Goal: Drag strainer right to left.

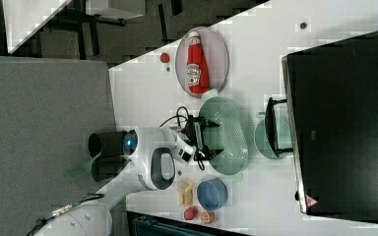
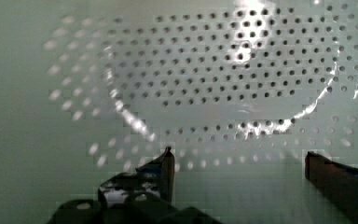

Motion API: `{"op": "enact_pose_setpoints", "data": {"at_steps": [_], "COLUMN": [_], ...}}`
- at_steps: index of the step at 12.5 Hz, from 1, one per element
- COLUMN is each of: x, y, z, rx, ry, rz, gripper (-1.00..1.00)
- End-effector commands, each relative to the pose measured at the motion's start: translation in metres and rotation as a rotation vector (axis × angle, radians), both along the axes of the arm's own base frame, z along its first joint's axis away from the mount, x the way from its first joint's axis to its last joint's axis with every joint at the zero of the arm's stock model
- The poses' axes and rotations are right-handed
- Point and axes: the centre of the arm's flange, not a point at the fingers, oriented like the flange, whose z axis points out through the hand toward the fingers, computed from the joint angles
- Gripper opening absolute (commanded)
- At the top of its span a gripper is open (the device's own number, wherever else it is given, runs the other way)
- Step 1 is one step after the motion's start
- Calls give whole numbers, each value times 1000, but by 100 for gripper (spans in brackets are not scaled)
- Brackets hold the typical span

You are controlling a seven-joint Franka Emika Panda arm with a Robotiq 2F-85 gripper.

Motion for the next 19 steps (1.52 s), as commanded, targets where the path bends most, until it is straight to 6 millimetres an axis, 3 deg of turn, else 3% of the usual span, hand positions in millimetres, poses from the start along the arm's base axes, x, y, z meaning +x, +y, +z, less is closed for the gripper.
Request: {"op": "enact_pose_setpoints", "data": {"at_steps": [1, 12, 19], "x": [12, -10, 8], "y": [39, 141, 206], "z": [19, 23, 16], "rx": [21, 78, 108], "ry": [-46, -23, -29], "rz": [-18, -98, -133], "gripper": [100, 100, 100]}}
